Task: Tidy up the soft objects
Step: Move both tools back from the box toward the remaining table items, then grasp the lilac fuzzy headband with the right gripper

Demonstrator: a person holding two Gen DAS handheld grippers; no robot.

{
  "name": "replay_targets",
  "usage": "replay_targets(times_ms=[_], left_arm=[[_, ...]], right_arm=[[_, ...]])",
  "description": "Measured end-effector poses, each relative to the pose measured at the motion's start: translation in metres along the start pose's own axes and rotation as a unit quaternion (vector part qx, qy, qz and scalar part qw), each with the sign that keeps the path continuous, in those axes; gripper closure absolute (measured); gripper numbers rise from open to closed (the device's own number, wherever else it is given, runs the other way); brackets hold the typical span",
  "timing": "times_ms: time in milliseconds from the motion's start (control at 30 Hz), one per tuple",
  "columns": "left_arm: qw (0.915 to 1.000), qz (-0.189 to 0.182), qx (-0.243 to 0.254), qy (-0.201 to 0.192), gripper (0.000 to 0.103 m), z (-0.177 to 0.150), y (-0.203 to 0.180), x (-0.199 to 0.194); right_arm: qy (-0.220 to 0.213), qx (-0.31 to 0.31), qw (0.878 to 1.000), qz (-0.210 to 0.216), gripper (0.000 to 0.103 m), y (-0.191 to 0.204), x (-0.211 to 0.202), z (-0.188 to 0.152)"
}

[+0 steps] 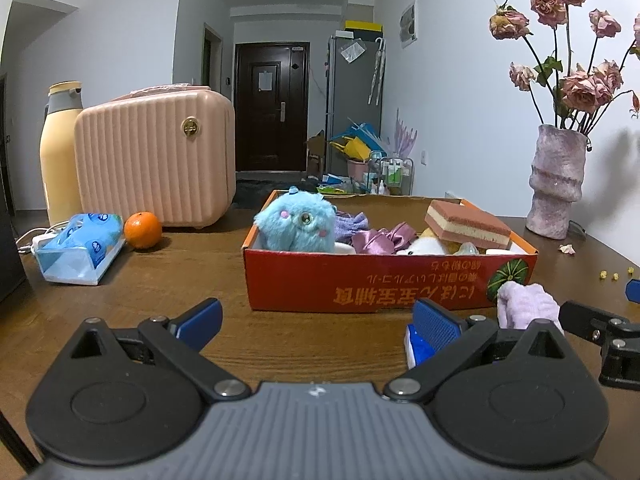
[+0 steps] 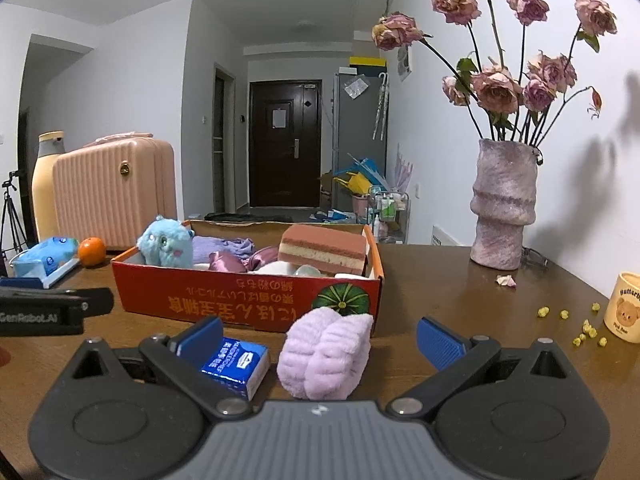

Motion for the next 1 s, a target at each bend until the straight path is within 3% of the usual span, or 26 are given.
replay_targets(times_ms=[533, 867, 1000], left_arm=[[0.9997, -0.021, 0.001, 0.013, 0.000, -0.003, 0.005, -0.005], [0.9992, -0.022, 0.009, 0.031, 0.000, -0.008, 0.007, 0.004], [0.9990, -0.021, 0.009, 0.040, 0.000, -0.009, 0.008, 0.008]], right_arm=[[0.025, 0.005, 1.000, 0.002, 0.000, 0.004, 0.006, -0.013], [0.076, 0.021, 0.997, -0.013, 0.000, -0.005, 0.033, -0.026], [0.094, 0.041, 0.995, -0.013, 0.005, -0.012, 0.048, -0.029]])
Point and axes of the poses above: each gripper's, at about its wrist camera, not at the fingertips, and x roughly the way its jaws point, y to its left, z to its top, the point moved 6 cm from there along x, roughly the way its jaws point, and after that the axes turned 13 degrees about z, right-handed, at the moved point
